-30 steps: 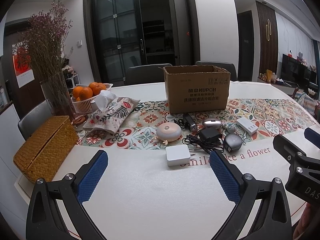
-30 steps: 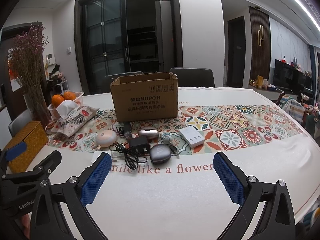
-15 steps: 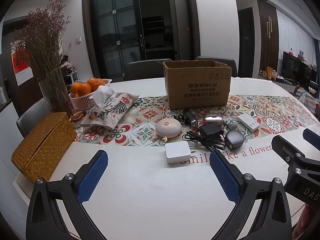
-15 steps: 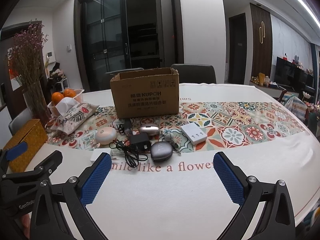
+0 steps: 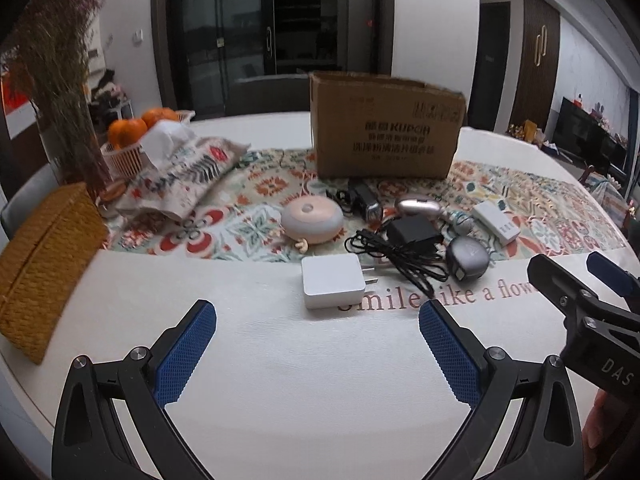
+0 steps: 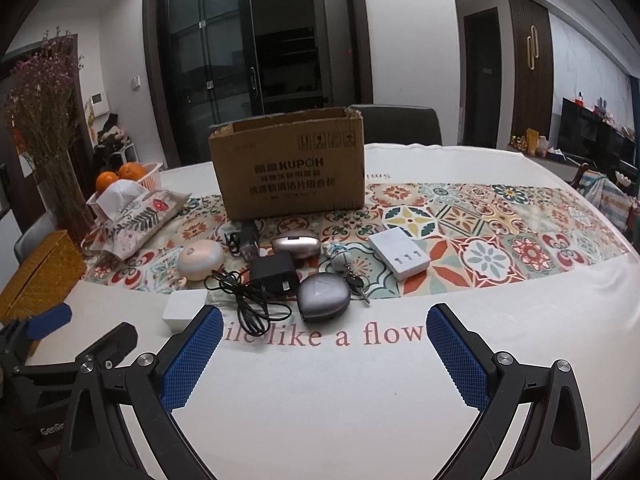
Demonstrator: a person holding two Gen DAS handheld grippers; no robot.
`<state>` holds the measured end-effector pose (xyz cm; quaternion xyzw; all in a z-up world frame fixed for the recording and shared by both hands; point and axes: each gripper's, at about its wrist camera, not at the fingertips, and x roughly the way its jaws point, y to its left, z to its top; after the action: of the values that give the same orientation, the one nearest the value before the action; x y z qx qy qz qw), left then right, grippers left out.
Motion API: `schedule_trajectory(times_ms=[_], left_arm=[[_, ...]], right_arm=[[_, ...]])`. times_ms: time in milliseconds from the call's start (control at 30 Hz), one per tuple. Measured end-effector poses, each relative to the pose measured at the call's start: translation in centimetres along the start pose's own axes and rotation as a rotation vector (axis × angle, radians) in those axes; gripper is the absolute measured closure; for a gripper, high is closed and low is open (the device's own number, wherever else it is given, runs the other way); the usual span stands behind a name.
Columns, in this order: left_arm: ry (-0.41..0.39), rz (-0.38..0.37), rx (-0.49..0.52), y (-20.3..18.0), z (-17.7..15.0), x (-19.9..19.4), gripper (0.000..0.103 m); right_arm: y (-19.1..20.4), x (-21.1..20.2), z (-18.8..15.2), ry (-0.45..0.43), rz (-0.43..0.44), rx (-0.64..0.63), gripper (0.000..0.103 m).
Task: Organize rigid objects
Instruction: 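Grasp the white square charger with the left tool while the right tool grasps the grey mouse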
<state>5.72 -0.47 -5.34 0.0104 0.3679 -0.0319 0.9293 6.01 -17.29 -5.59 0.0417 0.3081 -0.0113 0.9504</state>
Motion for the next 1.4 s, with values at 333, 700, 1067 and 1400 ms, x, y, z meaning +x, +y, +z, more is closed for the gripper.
schedule_trajectory(times_ms=[333, 700, 1067, 1400], left_arm=[[0.088, 0.008, 0.006, -0.9, 0.8, 5.3, 0.0], [0.164, 0.012, -0.014, -1.2, 1.5, 9.2, 0.0], [0.223, 0.011, -0.028, -1.6, 1.7, 11.8, 0.004], [0.222, 0.016, -0.035, -1.0, 1.7, 12.4, 0.03]], right_arm=[[-0.9, 4.8, 0.8, 0.076, -0.007, -0.003, 0.001], [-1.4, 9.7, 1.0, 0.191, 0.06, 0.01, 0.01], [-1.7, 12.9, 0.6, 0.292, 0.095, 0.033, 0.03], [-0.6, 14.1, 0.4, 0.31, 0.088, -0.027, 0.044]])
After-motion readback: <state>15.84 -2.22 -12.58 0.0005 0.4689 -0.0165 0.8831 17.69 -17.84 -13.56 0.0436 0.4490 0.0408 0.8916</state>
